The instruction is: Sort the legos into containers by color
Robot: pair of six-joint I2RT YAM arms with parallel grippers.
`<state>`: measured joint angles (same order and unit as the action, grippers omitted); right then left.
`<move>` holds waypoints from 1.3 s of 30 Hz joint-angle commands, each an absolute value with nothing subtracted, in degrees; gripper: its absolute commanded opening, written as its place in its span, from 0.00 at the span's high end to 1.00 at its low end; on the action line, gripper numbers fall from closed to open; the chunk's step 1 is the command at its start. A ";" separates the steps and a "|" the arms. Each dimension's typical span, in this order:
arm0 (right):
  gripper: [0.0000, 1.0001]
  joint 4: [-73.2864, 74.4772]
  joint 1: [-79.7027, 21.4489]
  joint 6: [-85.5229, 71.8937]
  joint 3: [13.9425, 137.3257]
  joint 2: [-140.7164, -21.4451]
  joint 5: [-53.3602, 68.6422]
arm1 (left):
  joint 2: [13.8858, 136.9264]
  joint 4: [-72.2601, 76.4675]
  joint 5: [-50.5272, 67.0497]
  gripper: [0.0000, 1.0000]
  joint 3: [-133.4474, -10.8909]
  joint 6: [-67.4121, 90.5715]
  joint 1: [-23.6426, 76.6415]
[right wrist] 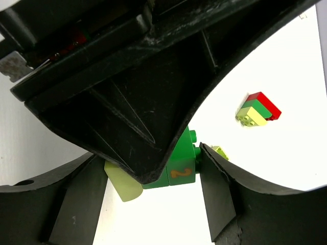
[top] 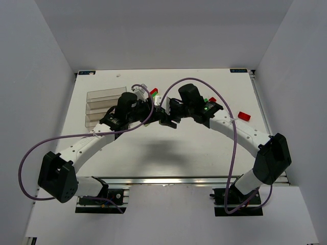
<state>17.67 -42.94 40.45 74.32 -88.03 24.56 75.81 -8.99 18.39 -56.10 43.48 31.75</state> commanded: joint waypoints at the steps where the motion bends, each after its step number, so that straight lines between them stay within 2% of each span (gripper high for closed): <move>1: 0.30 15.12 -43.24 39.02 75.59 -86.92 24.09 | 73.83 -8.87 17.23 0.86 -56.25 42.89 32.17; 3: 0.11 15.81 -43.24 40.07 74.80 -86.22 23.56 | 73.30 -9.84 16.09 0.87 -56.25 42.28 32.17; 11: 0.11 22.14 -39.65 43.50 68.83 -79.55 30.31 | 72.07 -15.37 13.10 0.93 -56.43 37.71 31.64; 16: 0.11 22.32 -31.31 35.10 67.32 -76.56 39.95 | 70.05 -16.35 13.88 1.00 -54.94 33.76 30.94; 20: 0.11 20.83 -23.48 27.10 68.11 -77.60 50.43 | 65.23 -8.30 20.81 1.00 -48.71 27.79 30.94; 25: 0.13 21.02 -23.47 21.11 71.98 -83.31 67.73 | 58.81 2.27 31.27 1.00 -39.92 23.12 30.94; 26: 0.16 19.70 -24.68 18.66 72.59 -83.84 67.85 | 58.28 3.42 33.99 1.00 -39.38 20.94 30.94; 32: 0.24 21.44 -29.00 18.90 78.74 -89.73 71.45 | 56.69 0.36 38.58 1.00 -40.16 13.29 30.94; 36: 0.23 23.11 -29.62 21.35 79.45 -90.44 74.08 | 55.72 -1.76 38.76 1.00 -40.26 11.34 31.02; 39: 0.23 30.83 -30.76 28.72 81.99 -91.92 74.53 | 55.02 -1.58 39.20 1.00 -39.55 11.16 31.03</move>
<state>24.93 -29.98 23.22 78.13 -90.83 70.63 56.99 -1.50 36.69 -39.05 13.91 30.96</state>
